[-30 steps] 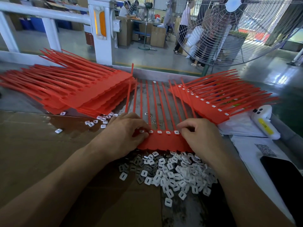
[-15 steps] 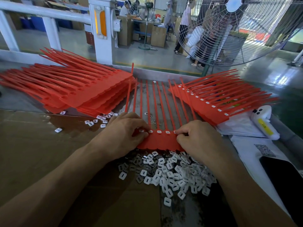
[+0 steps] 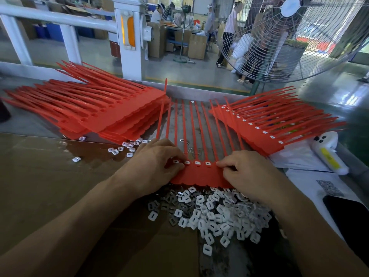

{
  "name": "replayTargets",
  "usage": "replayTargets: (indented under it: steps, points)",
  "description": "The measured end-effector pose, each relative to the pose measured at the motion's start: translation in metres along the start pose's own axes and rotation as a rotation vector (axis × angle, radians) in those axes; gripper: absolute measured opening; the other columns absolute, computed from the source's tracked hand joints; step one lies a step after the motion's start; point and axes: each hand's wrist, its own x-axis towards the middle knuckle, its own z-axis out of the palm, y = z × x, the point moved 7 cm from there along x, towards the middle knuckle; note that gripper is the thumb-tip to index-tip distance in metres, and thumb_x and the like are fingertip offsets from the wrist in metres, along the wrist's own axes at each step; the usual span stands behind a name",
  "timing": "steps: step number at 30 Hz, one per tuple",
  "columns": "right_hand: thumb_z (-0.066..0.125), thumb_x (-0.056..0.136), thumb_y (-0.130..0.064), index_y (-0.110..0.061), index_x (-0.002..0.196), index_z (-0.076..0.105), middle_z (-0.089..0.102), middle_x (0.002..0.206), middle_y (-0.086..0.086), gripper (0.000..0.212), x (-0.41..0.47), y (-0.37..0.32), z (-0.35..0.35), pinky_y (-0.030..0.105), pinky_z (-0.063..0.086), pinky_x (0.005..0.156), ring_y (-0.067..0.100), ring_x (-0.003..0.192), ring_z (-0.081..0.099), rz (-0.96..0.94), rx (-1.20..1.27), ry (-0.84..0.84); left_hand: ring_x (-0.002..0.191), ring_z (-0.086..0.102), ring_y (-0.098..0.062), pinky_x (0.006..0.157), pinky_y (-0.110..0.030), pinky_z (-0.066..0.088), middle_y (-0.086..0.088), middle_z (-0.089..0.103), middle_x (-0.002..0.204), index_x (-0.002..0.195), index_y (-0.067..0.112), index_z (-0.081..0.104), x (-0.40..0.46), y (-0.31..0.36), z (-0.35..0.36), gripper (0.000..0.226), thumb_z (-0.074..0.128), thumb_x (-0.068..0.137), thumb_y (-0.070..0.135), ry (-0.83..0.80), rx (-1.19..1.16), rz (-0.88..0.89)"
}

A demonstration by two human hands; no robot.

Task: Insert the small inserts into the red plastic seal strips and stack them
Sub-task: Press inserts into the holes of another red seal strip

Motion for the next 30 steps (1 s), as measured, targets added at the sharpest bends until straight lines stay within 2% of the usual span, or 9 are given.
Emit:
replayTargets:
  steps: [2,4,7,9,12,15,19,24,30]
  points:
    - [0.061,0.098,-0.023,-0.021,0.106,0.079,0.074,0.1,-0.008,0.02,-0.003,0.004,0.001,0.038,0.055,0.088,0.008,0.094,0.066,-0.027,0.074,0.037,0.12,0.049,-0.007,0.109,-0.042,0.04,0.017,0.057,0.121,0.118,0.039,0.07,0.001,0.0,0.0,0.024,0.06,0.096,0.044,0.005,-0.007,0.002]
    - [0.069,0.096,-0.026,-0.031,0.109,0.078,0.073,0.103,-0.02,0.017,-0.006,0.011,0.0,0.026,0.053,0.088,-0.002,0.098,0.065,-0.043,0.194,0.08,0.118,0.05,-0.008,0.107,-0.042,0.042,0.016,0.058,0.119,0.116,0.038,0.071,0.001,0.0,0.0,0.023,0.061,0.096,0.042,0.014,-0.017,0.008]
    - [0.077,0.091,-0.031,-0.04,0.094,0.078,0.072,0.092,-0.028,0.01,-0.011,0.012,0.0,0.009,0.046,0.073,-0.009,0.088,0.066,-0.124,0.321,0.007,0.117,0.052,-0.008,0.106,-0.042,0.043,0.016,0.058,0.118,0.115,0.038,0.071,0.001,0.0,0.001,0.022,0.062,0.096,0.041,0.019,-0.026,0.015]
    - [0.08,0.087,-0.036,-0.041,0.089,0.077,0.073,0.089,-0.024,0.007,-0.015,0.006,0.002,0.013,0.047,0.069,-0.002,0.08,0.068,-0.185,0.378,-0.09,0.117,0.052,-0.008,0.106,-0.042,0.043,0.017,0.058,0.118,0.115,0.039,0.071,0.001,0.0,0.001,0.022,0.062,0.096,0.041,0.02,-0.027,0.016]
    - [0.084,0.081,-0.044,-0.042,0.09,0.077,0.072,0.09,-0.018,0.012,-0.019,-0.001,0.007,0.022,0.05,0.069,0.005,0.079,0.067,-0.241,0.384,-0.19,0.117,0.051,-0.007,0.106,-0.042,0.043,0.018,0.058,0.118,0.116,0.039,0.071,0.001,-0.001,0.001,0.022,0.062,0.096,0.042,0.019,-0.024,0.012]
    - [0.088,0.076,-0.048,-0.043,0.092,0.075,0.072,0.086,-0.016,0.021,-0.021,-0.001,0.01,0.018,0.048,0.064,0.001,0.072,0.063,-0.227,0.401,-0.242,0.118,0.051,-0.007,0.107,-0.042,0.042,0.017,0.058,0.119,0.116,0.039,0.071,0.001,0.0,0.001,0.023,0.062,0.096,0.042,0.017,-0.023,0.011]
    - [0.09,0.077,-0.039,-0.038,0.09,0.076,0.072,0.084,-0.016,0.019,-0.021,-0.003,0.012,0.015,0.048,0.064,0.001,0.072,0.064,-0.202,0.404,-0.245,0.119,0.05,-0.007,0.108,-0.042,0.042,0.018,0.057,0.121,0.117,0.039,0.07,0.001,-0.001,0.002,0.023,0.061,0.096,0.043,0.006,-0.014,0.001]
    - [0.083,0.086,-0.027,-0.036,0.088,0.076,0.071,0.085,-0.02,0.011,-0.023,-0.004,0.01,0.014,0.049,0.066,0.0,0.074,0.065,-0.218,0.38,-0.212,0.119,0.049,-0.006,0.108,-0.042,0.041,0.018,0.057,0.121,0.118,0.039,0.07,0.0,-0.001,0.002,0.023,0.061,0.097,0.043,0.009,-0.016,-0.002]
    - [0.08,0.089,-0.026,-0.035,0.084,0.072,0.071,0.083,-0.019,0.013,-0.024,-0.003,0.012,0.014,0.048,0.064,0.001,0.071,0.066,-0.22,0.401,-0.249,0.119,0.049,-0.006,0.108,-0.042,0.041,0.018,0.057,0.121,0.117,0.04,0.07,0.0,-0.001,0.002,0.022,0.062,0.097,0.042,0.009,-0.021,-0.003]
